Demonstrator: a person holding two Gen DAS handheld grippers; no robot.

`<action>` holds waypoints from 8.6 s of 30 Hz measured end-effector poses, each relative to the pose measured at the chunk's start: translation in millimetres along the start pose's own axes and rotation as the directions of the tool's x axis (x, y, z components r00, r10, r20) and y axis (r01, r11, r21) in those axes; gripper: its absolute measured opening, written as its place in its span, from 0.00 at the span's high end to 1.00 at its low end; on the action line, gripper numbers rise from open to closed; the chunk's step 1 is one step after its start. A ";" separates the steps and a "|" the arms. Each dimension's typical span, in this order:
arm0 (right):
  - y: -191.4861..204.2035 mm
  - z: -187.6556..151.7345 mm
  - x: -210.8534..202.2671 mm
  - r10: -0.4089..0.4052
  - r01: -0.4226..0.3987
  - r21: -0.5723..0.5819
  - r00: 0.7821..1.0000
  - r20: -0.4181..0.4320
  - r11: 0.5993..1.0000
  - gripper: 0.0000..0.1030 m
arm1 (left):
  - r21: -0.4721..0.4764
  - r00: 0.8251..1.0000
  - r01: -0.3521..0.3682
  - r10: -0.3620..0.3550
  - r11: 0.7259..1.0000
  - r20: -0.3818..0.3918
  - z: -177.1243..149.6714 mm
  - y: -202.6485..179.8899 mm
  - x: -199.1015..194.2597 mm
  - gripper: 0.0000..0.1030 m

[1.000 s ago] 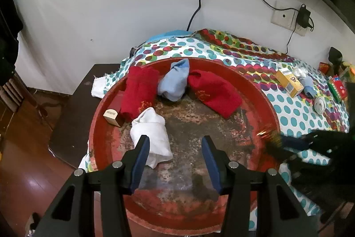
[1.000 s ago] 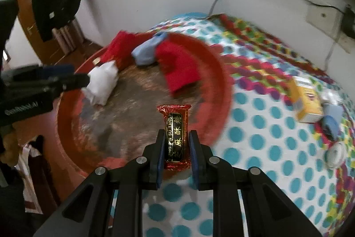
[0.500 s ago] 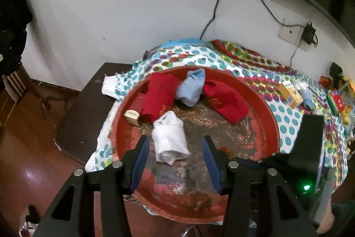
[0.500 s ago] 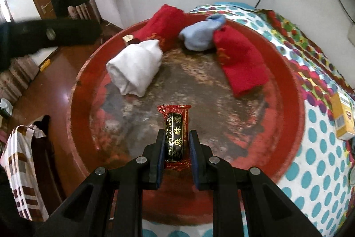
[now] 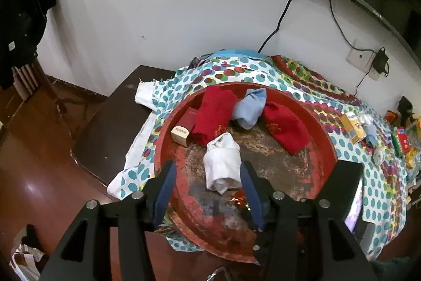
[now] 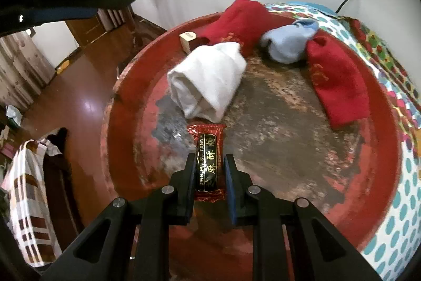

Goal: Organize objects
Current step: 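Lower the snack bar onto the tray and open the right tool, then move left toward the light blue sock while right approaches the white sock bundle, then grasp the light blue sock with left while right grasps the white sock, then carry the blue sock onto the tray and open left while right holds the white sock, then carry the white sock bundle with the right tool over the red tray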

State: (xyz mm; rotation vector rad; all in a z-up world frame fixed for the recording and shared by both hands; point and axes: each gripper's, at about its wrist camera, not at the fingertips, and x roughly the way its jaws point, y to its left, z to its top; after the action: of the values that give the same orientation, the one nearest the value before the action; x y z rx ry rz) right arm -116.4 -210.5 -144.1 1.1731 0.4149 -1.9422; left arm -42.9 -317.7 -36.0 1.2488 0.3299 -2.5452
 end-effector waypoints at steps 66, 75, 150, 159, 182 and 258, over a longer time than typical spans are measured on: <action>-421.9 -171.9 -154.7 -0.497 0.392 0.551 0.867 0.048 0.737 0.55 | 0.412 0.949 0.293 -0.209 0.863 -0.237 9.5 -400.9 127.4 0.49; -412.6 -197.1 -169.7 -0.525 0.425 0.500 0.848 0.071 0.754 0.69 | 0.409 0.951 0.275 -0.184 0.870 -0.249 11.1 -459.6 172.0 0.49; -409.4 -194.3 -158.9 -0.518 0.451 0.464 0.855 0.021 0.763 0.65 | 0.207 0.974 -0.130 0.164 0.970 -0.156 48.9 -119.9 119.2 0.79; -409.2 -193.6 -159.3 -0.518 0.451 0.464 0.855 0.020 0.763 0.65 | 0.199 0.963 -0.176 0.211 0.964 -0.166 44.2 -85.6 129.7 0.77; -409.9 -193.0 -159.8 -0.519 0.453 0.462 0.855 0.018 0.762 0.65 | 0.245 0.991 -0.097 0.116 0.965 -0.062 25.3 -102.9 86.5 0.53; -98.3 -44.4 -101.7 -0.193 0.174 0.145 0.973 0.125 0.974 0.68 | 0.135 0.997 0.041 -0.049 0.990 0.057 -13.7 -64.6 51.2 0.52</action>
State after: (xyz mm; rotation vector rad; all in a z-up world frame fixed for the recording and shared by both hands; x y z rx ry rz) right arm -142.6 -73.9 -92.8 1.1065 0.3336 -2.2274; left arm -85.5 -260.9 -79.9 1.2198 0.1789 -2.6759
